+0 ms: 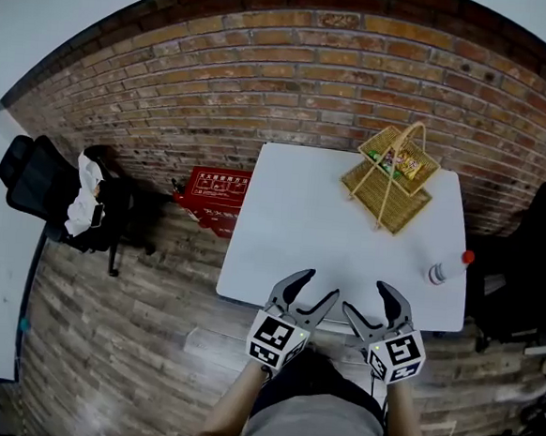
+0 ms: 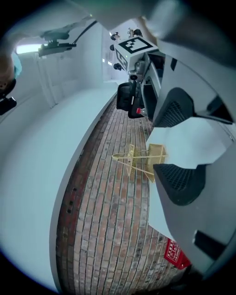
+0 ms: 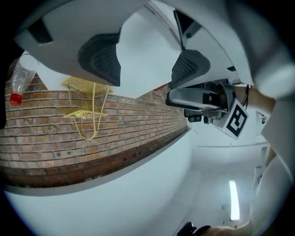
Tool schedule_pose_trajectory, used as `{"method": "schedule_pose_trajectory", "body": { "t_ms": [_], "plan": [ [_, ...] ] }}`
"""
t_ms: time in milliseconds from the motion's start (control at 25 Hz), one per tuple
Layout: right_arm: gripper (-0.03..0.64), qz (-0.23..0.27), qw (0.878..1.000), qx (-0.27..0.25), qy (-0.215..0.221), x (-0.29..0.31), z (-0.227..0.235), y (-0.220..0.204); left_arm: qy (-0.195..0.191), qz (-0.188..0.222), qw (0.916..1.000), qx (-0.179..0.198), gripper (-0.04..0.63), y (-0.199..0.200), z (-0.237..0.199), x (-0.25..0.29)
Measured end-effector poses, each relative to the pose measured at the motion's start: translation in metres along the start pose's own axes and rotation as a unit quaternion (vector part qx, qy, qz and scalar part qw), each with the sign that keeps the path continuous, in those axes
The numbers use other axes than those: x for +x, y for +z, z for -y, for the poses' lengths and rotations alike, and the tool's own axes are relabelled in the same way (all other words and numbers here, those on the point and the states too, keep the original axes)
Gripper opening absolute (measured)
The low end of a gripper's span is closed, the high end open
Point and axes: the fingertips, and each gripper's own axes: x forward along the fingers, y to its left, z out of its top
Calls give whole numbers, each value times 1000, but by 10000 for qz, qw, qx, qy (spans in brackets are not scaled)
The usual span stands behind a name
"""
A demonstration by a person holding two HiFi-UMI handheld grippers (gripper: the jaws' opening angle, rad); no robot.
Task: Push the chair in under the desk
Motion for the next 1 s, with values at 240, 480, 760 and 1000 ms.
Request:
{"method": "schedule_pose_trajectory", "body": {
  "t_ms": [240, 480, 760, 1000],
  "plan": [
    [85, 503, 9960, 180, -714, -4, 7, 20, 469, 211, 9985, -206, 121, 8, -12, -7],
    [23, 551, 9895, 471, -1249, -10, 21, 20, 632, 309, 9970, -320, 67, 9, -10, -9],
    [17, 551, 9863, 604, -1431, -13, 21, 17, 753, 160, 9968, -211, 26, 3, -3, -8],
    [15, 557, 9842, 808, -1474, -15, 21, 12, 768, 124, 9963, -362, 21, -4, -5, -7]
  ]
}}
